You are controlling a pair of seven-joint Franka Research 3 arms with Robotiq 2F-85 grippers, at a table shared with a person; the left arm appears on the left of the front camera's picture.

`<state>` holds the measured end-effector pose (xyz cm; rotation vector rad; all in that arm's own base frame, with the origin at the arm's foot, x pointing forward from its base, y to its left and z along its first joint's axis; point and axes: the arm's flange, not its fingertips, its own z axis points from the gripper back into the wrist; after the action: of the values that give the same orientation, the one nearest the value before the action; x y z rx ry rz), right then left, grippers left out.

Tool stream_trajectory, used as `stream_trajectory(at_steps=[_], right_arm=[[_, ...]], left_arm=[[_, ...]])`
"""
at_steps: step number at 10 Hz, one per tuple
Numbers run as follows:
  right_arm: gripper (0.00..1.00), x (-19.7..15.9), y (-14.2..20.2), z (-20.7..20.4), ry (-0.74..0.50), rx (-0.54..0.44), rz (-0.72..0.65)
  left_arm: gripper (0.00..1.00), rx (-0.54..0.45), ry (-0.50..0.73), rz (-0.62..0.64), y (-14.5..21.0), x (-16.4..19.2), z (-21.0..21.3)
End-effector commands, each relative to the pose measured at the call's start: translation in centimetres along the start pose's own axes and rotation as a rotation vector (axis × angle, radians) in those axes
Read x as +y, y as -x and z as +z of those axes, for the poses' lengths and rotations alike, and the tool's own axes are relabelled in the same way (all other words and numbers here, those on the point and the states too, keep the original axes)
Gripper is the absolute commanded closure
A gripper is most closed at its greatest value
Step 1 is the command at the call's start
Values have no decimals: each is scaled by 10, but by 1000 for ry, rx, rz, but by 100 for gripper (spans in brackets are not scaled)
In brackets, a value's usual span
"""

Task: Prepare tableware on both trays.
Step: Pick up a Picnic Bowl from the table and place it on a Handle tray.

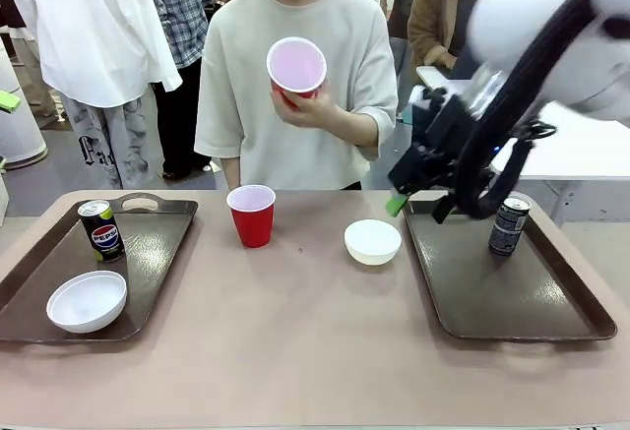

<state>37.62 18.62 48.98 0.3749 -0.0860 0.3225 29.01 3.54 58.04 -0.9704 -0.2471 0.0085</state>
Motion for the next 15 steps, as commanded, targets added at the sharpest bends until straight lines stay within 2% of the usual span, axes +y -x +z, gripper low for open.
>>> stream_trajectory(at_steps=[1,2,3,4,6,7,8,11,12,15], right_arm=[[0,9,-38,-19,142,-24,-36],[0,11,-37,-19,70,-35,1],[0,4,-17,-17,72,-11,-3],[0,8,-30,-26,92,-23,5],[0,-12,99,34,199,-107,33],[0,-30,118,47,227,-157,-39],[0,-36,121,50,202,-173,-76],[0,-48,107,36,131,-125,-92],[0,-42,119,62,166,-174,-56],[0,-45,116,58,159,-161,-63]], left_arm=[[0,2,16,2,-1,-1,1],[0,2,16,2,-1,-1,1],[0,2,16,2,-1,-1,1],[0,2,16,2,-1,-1,1],[0,2,16,2,-1,-1,1],[0,2,16,2,-1,-1,1],[0,2,16,2,-1,-1,1],[0,2,16,2,-1,-1,1],[0,2,16,2,-1,-1,1],[0,2,16,2,-1,-1,1]])
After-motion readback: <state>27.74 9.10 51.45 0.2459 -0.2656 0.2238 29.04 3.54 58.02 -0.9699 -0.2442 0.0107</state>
